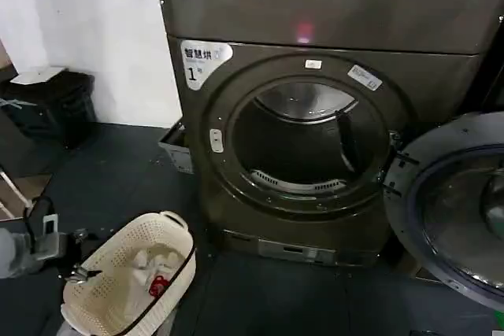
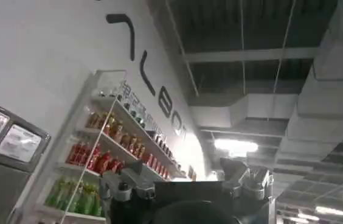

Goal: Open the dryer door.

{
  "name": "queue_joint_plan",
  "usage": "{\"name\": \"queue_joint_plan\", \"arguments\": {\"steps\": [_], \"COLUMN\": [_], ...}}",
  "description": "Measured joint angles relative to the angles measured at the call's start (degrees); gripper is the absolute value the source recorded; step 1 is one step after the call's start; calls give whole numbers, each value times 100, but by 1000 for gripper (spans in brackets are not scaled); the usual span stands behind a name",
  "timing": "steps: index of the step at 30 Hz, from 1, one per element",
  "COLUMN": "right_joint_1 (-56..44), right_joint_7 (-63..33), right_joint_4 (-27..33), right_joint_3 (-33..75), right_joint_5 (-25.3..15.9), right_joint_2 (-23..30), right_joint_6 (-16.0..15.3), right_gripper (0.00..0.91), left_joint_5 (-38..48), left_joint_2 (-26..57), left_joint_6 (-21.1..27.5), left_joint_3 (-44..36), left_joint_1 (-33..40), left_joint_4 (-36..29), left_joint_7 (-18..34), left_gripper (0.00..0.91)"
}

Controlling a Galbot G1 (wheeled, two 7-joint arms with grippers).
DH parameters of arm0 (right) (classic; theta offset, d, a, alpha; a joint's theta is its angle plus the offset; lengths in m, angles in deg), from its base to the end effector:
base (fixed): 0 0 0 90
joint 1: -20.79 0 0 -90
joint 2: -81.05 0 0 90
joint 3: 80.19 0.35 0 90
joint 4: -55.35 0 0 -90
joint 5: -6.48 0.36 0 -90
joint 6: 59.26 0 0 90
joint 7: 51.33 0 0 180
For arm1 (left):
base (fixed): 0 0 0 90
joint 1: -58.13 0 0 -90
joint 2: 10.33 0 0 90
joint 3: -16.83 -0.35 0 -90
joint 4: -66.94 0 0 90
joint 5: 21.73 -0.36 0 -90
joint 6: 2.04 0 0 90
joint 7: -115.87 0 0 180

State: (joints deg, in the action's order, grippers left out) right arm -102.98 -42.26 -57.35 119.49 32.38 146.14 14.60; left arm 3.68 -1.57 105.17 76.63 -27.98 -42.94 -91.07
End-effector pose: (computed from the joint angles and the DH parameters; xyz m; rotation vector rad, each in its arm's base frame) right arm -0.1262 -0.3725 0.0125 1.6886 2.1611 -0.7778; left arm 0.3010 0.2509 -0.1135 -0.8730 -1.8184 -1.2864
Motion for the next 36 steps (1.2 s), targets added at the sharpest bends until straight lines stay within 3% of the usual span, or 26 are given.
{"name": "queue_joint_plan", "arguments": {"steps": [36], "right_joint_1": [-54], "right_joint_7": [6], "right_joint_4": [-28], "right_joint_3": [54], "right_joint_5": [19], "right_joint_2": [82], "right_joint_6": [-9], "right_gripper": [907], "left_joint_5": [-531], "left_joint_2": [-40], "left_joint_6": [-96], "left_joint_3": [-11], "left_joint_1": [-22], "left_joint_4": [177], "left_joint_7": [-326], "left_gripper": [907]}}
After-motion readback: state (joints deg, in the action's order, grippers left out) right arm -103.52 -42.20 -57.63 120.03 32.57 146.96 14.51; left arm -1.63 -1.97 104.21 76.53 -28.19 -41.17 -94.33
